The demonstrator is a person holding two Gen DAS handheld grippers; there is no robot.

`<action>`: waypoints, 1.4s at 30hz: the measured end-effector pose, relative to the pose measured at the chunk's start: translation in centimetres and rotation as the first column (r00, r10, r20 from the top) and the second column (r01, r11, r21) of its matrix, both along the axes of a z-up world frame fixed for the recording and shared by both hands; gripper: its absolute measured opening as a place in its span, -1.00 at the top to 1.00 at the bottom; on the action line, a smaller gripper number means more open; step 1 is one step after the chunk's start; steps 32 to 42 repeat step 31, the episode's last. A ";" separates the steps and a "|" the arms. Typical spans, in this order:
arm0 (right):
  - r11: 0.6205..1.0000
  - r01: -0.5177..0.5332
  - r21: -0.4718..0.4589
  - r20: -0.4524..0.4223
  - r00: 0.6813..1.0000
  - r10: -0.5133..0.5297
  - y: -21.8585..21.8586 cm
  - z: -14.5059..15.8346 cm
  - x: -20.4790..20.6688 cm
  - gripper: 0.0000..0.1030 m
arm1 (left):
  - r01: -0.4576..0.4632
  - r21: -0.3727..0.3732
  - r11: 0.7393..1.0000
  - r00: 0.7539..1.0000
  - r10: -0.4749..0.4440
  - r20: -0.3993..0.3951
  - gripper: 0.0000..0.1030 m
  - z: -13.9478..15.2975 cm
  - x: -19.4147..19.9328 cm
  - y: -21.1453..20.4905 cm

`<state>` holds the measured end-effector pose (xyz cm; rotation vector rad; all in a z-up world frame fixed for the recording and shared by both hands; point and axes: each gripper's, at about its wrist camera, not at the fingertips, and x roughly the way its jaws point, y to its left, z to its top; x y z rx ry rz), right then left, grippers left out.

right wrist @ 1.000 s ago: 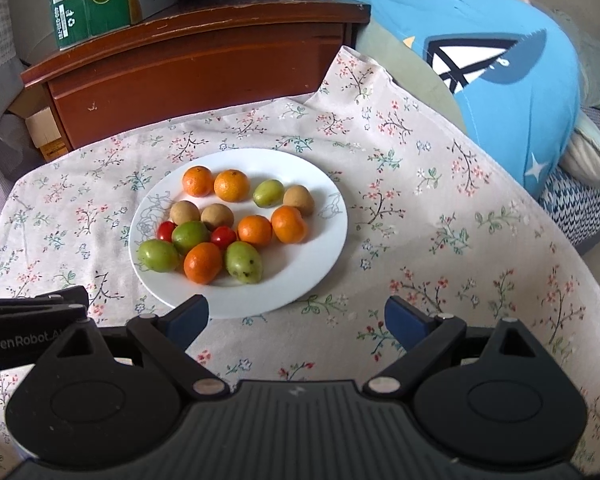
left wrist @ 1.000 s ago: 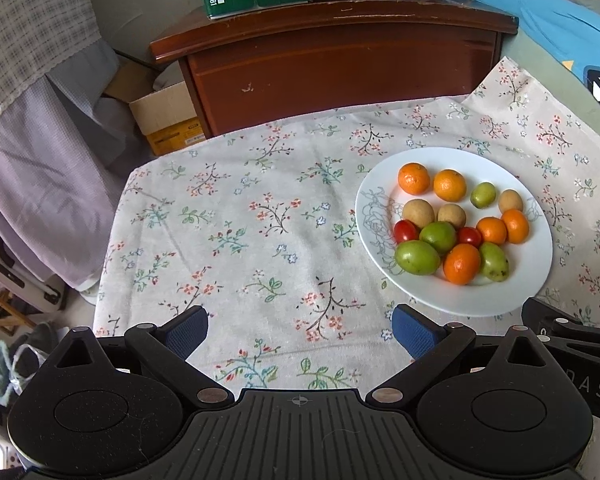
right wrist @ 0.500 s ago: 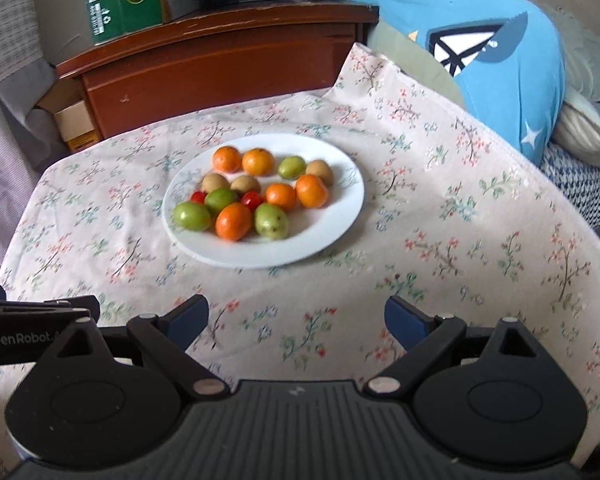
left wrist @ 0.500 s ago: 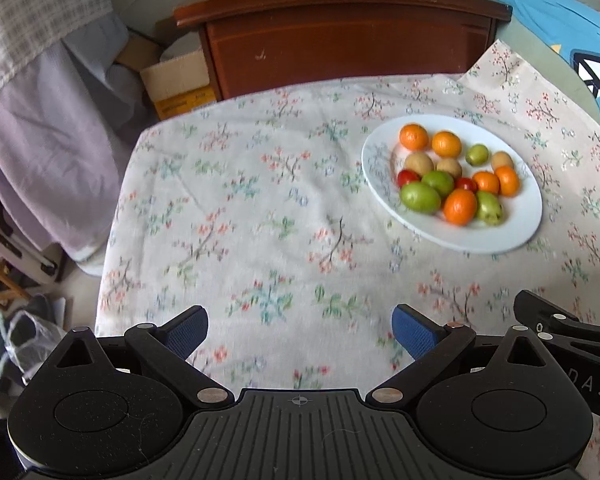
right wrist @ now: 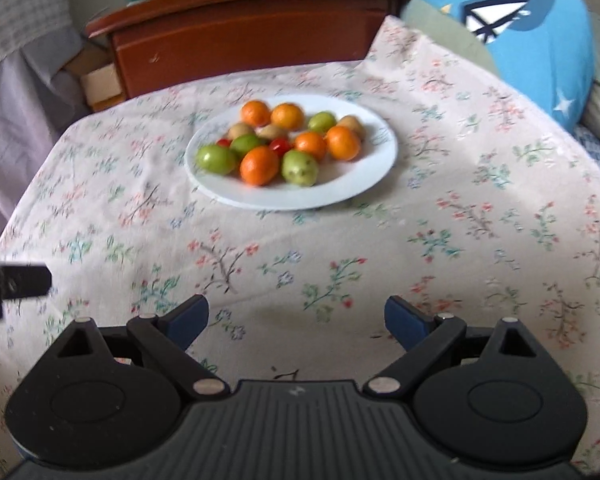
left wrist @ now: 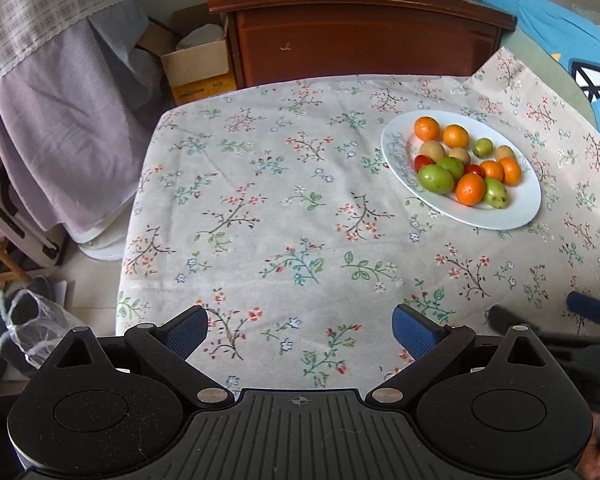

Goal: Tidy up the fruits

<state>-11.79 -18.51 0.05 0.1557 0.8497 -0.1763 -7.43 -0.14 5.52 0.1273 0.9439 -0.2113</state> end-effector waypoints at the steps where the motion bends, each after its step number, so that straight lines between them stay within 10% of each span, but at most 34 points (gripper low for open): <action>1: 1.000 -0.012 -0.004 -0.002 1.000 0.012 0.2 -0.3 0.2 -0.84 | -0.005 -0.004 1.000 1.000 0.005 -0.001 -0.93 0.0 0.0 0.2; 42: 0.997 -0.015 -0.079 0.131 0.991 0.025 2.2 -2.6 3.5 -0.99 | -0.053 -0.010 0.999 0.998 0.053 -0.037 -0.93 -1.3 1.0 1.0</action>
